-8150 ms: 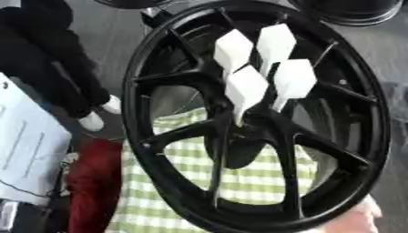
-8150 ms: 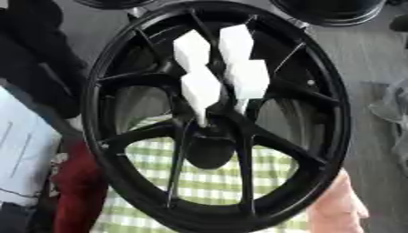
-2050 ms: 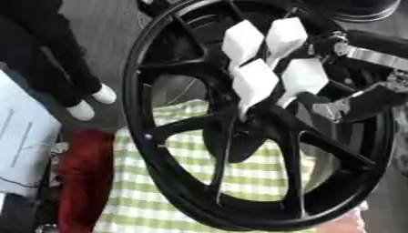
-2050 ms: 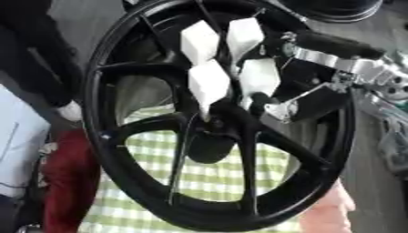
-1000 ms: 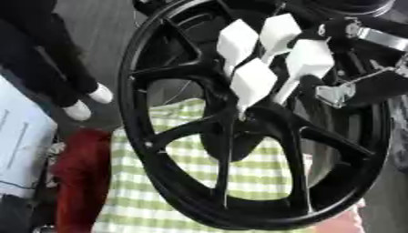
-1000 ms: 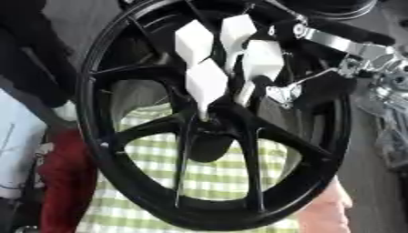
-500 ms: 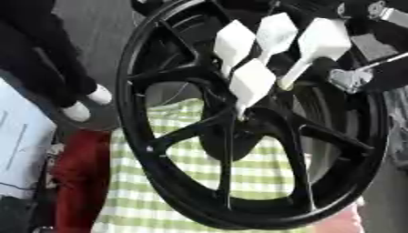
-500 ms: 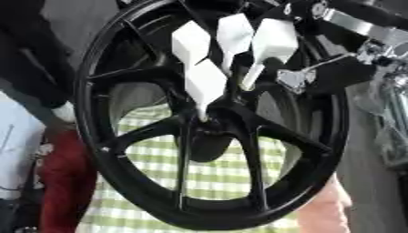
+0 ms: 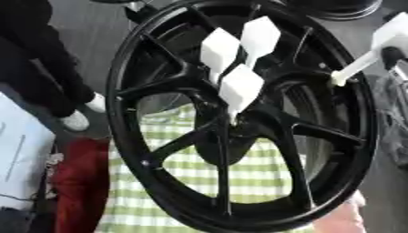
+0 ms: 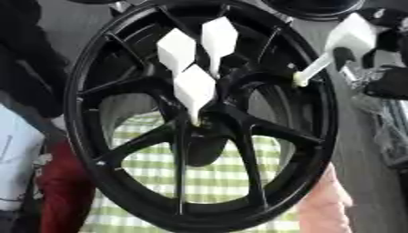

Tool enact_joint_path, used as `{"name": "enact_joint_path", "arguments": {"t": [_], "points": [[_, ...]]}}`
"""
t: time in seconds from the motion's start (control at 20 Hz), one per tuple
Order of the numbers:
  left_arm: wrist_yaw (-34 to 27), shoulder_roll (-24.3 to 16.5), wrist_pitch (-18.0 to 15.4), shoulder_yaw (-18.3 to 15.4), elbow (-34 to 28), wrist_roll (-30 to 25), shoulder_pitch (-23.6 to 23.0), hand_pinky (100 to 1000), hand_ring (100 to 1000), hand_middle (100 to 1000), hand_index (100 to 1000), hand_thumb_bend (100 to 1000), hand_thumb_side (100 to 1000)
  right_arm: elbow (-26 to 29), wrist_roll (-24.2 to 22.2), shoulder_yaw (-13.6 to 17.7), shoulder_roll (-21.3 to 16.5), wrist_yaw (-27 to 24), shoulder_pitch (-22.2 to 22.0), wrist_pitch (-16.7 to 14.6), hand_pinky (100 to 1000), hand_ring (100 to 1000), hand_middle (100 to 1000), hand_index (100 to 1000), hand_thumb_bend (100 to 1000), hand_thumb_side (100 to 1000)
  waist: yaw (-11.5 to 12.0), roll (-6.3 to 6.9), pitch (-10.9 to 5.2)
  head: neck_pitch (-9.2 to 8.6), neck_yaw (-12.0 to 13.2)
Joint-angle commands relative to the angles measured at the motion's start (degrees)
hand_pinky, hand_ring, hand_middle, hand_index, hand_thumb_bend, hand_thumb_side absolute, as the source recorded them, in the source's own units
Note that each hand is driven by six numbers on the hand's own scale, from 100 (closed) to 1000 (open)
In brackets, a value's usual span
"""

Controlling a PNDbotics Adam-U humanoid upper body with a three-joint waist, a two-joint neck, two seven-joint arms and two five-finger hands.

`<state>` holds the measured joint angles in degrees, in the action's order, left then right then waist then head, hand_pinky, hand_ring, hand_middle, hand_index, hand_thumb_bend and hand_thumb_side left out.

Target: Pull the pin out of the wheel hub.

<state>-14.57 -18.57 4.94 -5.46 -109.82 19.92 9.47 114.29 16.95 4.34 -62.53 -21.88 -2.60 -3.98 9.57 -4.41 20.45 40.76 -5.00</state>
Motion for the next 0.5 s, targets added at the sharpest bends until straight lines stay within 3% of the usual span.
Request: {"name": "enact_joint_path", "arguments": {"t": [0.05,0.2,0.4,0.45,0.5], "points": [[0.39,-0.55,-0.21,-0.97,-1.30,0.79,-0.05,563,872,878,714,236,889,0.30,6.63,7.95,5.87,-2.67,-3.38,-1.18,618,278,181,396,100,419,-0.44,0.30,-0.94,-0.94,1.00],[0.45,-0.36,-0.15,-1.08,-1.27,1.01,-0.21,563,872,879,714,237,893,0.30,12.00,13.09,11.94,-5.39,-6.83,-1.11,622,276,179,392,100,436,-0.81,0.36,-0.85,-1.18,1.30],[0.54,-0.26,-0.12,-1.19,-1.29,1.12,-0.30,563,873,879,714,238,894,0.30,17.79,17.95,16.37,-8.52,-9.33,-0.50,625,276,180,393,100,443,-1.07,0.28,-0.73,-1.55,1.16],[0.58,-0.26,-0.10,-1.21,-1.29,1.13,-0.33,564,873,879,714,238,894,0.30,19.48,19.19,17.44,-8.94,-10.18,0.19,628,279,189,396,100,519,-1.11,0.26,-0.68,-1.57,1.21],[0.62,-0.27,-0.09,-1.25,-1.28,1.15,-0.37,564,873,879,714,238,895,0.30,21.29,20.40,18.35,-8.92,-10.95,1.04,630,280,184,397,100,443,-1.17,0.23,-0.64,-1.58,1.29]]}}
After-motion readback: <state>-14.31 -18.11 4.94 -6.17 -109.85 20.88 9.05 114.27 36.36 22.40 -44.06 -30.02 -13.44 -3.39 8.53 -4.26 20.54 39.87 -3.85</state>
